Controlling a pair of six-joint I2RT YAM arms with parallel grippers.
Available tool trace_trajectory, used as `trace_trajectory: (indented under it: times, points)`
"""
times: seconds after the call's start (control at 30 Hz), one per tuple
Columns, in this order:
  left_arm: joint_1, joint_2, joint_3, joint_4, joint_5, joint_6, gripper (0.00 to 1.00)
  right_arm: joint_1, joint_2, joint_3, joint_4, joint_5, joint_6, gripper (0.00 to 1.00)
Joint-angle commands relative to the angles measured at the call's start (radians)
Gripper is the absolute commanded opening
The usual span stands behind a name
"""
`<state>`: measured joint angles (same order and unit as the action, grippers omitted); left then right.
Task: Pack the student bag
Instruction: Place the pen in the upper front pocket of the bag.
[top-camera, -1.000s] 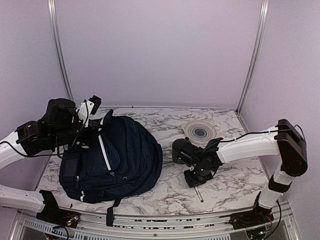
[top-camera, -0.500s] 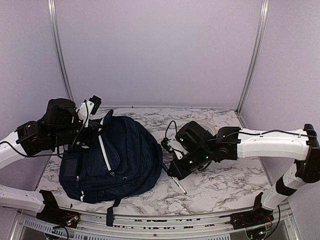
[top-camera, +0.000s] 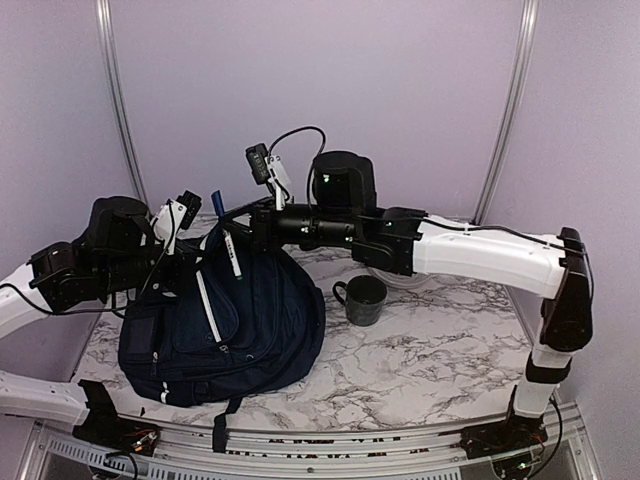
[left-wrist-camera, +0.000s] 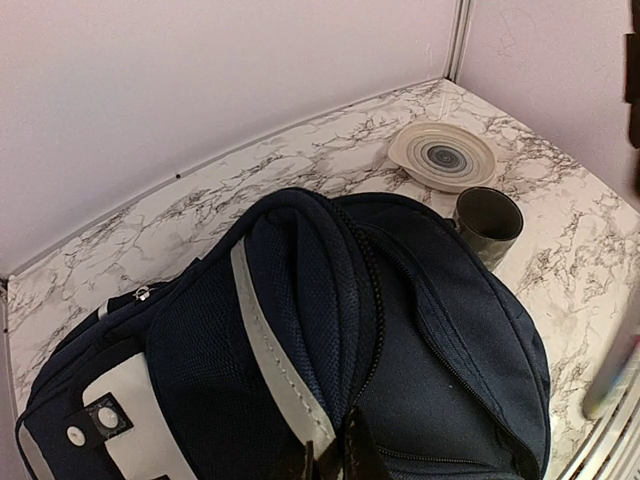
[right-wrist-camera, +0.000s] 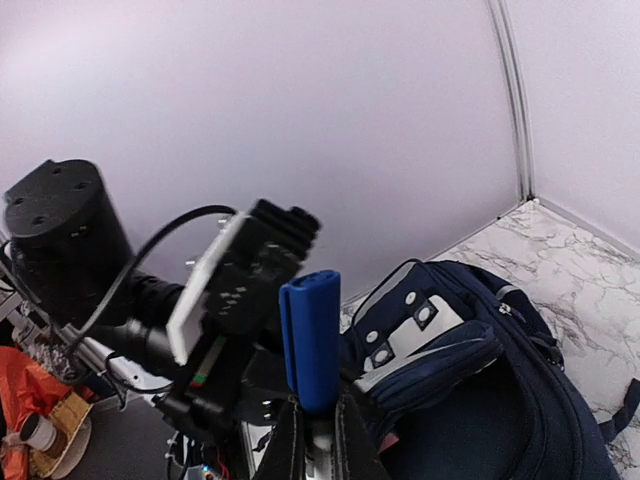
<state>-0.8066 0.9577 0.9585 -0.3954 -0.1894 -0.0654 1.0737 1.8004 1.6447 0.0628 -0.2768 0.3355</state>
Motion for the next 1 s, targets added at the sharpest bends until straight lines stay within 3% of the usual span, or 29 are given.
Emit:
trace_trajectory:
  times: [0.0,0.33,0.73,0.87,0.97]
  points:
    - [0.009,-0.041,0.062,0.067,0.001,0.024,0.0,-0.029,0.109,0.05,0.111,0.1,0.057,0.0]
    - [0.01,-0.033,0.073,0.125,0.014,0.011,0.0,0.008,0.184,-0.052,0.088,0.158,0.172,0.0]
    - [0.009,-0.018,0.077,0.133,-0.008,0.015,0.0,0.041,0.234,0.008,-0.093,0.015,0.147,0.01]
    - [0.01,-0.011,0.076,0.133,-0.029,0.008,0.0,0.041,0.224,0.077,-0.218,0.051,0.093,0.28]
    - [0.011,0.001,0.072,0.133,-0.054,0.01,0.0,0.041,0.169,0.079,-0.274,0.122,0.035,0.38]
